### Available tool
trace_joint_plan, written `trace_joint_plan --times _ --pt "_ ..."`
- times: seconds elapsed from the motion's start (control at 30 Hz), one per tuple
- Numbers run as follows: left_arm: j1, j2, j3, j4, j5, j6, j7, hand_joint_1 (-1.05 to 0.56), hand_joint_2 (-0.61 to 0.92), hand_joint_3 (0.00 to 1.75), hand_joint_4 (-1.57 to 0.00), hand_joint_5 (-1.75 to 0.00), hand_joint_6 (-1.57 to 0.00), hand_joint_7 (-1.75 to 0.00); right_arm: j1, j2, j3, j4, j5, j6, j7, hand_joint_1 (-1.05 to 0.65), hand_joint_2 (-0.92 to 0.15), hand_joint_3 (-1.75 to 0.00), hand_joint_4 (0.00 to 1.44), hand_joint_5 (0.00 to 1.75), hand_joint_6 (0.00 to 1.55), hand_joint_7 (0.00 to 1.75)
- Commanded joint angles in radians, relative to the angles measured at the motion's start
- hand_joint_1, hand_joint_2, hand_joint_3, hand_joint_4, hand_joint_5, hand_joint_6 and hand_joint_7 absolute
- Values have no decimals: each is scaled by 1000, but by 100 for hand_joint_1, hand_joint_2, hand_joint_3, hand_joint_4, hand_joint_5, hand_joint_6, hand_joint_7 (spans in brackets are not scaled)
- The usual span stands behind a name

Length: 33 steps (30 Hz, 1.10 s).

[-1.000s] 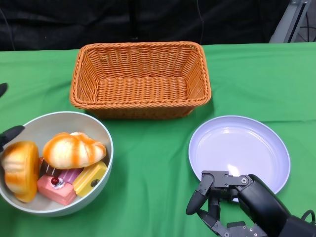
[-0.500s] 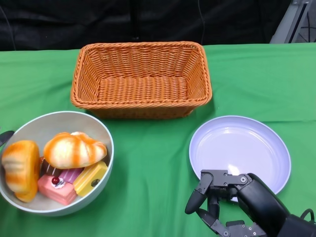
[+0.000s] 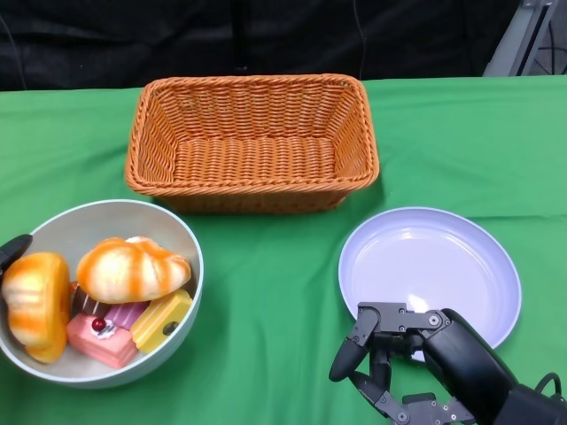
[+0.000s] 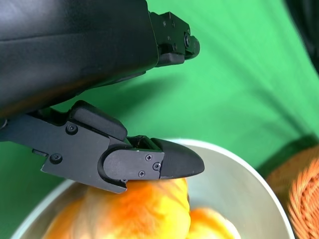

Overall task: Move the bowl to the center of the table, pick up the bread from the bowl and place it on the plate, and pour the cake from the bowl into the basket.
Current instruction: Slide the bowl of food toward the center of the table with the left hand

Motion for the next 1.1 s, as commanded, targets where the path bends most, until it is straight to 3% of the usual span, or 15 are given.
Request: trace_joint_plan --times 0.03,0.27,0.53,1.1 --pt "-24 19 26 -6 -45 74 -104 -76 92 42 0 0 0 0 7 -9 -4 -17 8 1 -2 2 -53 -99 79 175 79 117" --pt "-15 19 8 -44 -63 162 -248 -76 92 37 0 0 0 0 12 -12 -8 -27 15 8 3 2 -53 -99 77 175 79 117" --pt "33 24 -84 -173 -14 201 -333 -79 92 36 0 0 0 0 14 -5 -5 -37 2 9 -9 3 -52 -100 77 174 79 117" --pt "158 10 -93 -449 -55 321 -342 -76 92 39 0 0 0 0 5 3 -2 -36 -1 13 -17 3 -48 -107 78 173 79 118"
